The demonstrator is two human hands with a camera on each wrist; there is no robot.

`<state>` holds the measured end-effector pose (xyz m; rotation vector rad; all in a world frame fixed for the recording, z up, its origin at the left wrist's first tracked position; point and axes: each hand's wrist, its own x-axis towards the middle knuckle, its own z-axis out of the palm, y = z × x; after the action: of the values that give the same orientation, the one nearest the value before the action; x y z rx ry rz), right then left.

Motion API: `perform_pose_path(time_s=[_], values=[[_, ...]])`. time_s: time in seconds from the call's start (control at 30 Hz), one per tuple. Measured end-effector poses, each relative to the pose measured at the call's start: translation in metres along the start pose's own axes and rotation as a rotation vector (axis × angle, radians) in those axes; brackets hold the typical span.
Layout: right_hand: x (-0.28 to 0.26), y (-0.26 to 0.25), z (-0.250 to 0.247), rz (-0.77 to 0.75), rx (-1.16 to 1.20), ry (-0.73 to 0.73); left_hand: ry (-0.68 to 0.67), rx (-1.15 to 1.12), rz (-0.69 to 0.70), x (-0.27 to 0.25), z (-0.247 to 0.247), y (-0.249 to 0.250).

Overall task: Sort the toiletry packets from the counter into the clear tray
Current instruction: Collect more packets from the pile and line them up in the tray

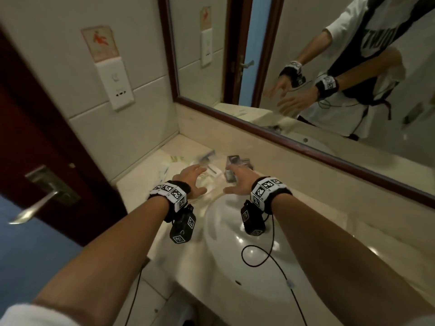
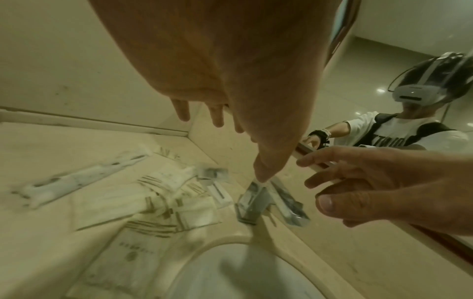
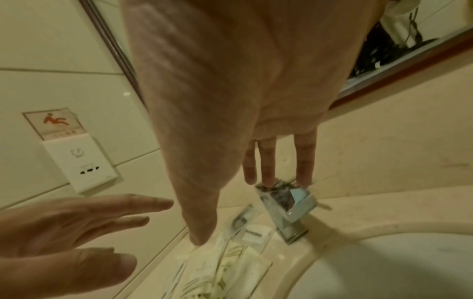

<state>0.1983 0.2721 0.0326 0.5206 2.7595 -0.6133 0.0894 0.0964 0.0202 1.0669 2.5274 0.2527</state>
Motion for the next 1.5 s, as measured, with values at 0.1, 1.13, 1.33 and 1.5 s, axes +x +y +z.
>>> perform_pose_path(time_s=[0.1,1.13,1.33,1.5], values=[[0.024,-0.023,0.02,0.001,-0.001,-0.034,-0.038,-0.038,-0.042,0.003,0.007,-0.041],[0.112,-0.082,0.181,-0.022,-0.18,-0.181,-0.204,-0.147,-0.181,0.019,0.078,-0.18],[0.111,-0.077,0.179,0.057,-0.135,-0.184,-0.191,-0.169,-0.16,0.027,0.085,-0.17],[0.109,-0.07,0.166,0.081,0.032,-0.168,-0.202,-0.15,-0.137,0.04,0.086,-0.159]])
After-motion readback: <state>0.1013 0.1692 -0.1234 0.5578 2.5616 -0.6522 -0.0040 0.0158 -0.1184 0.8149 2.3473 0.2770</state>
